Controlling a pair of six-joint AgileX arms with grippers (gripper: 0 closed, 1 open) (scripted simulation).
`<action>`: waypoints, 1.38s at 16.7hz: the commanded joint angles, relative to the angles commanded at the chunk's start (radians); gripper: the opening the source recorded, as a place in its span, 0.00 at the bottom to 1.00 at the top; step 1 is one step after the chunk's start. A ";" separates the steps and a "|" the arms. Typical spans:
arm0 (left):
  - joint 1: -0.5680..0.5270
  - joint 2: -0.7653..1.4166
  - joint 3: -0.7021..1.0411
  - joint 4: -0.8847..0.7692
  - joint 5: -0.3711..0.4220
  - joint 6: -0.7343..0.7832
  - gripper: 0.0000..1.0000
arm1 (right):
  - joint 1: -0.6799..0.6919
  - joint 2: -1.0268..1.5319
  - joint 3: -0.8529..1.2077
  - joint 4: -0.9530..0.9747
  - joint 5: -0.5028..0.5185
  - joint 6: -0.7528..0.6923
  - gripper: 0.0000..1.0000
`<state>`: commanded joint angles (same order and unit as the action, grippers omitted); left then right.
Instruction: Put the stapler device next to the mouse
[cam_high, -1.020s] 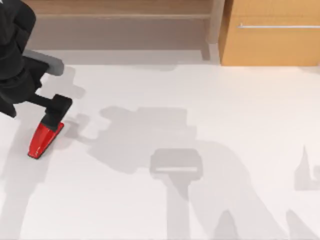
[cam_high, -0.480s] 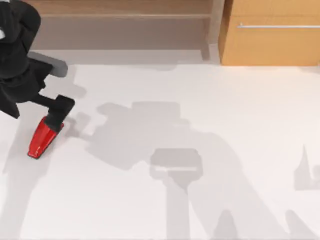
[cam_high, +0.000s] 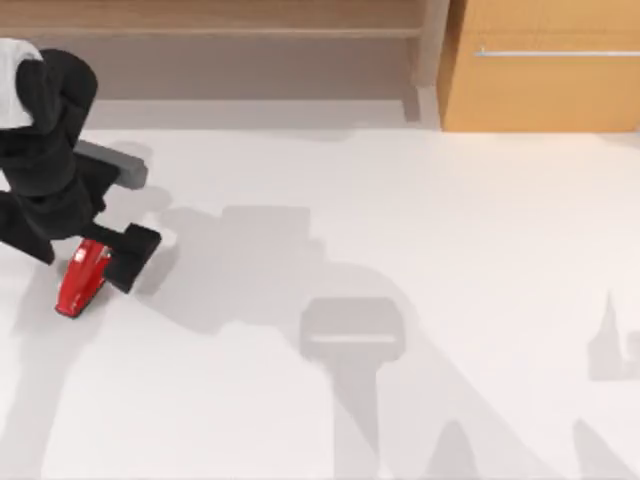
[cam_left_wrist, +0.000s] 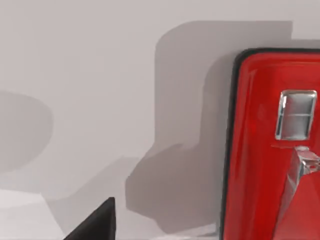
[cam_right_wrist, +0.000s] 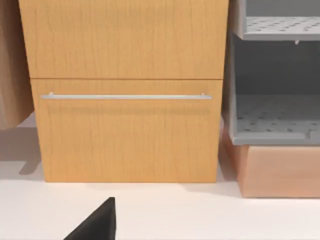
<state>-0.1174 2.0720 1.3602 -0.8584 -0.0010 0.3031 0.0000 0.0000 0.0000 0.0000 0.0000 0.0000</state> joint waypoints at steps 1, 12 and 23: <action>0.000 0.000 0.000 0.000 0.000 0.000 1.00 | 0.000 0.000 0.000 0.000 0.000 0.000 1.00; 0.000 0.000 0.000 0.000 0.000 0.000 0.32 | 0.000 0.000 0.000 0.000 0.000 0.000 1.00; 0.000 0.000 0.000 0.000 0.000 0.000 0.00 | 0.000 0.000 0.000 0.000 0.000 0.000 1.00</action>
<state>-0.1174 2.0720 1.3602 -0.8584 -0.0010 0.3031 0.0000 0.0000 0.0000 0.0000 0.0000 0.0000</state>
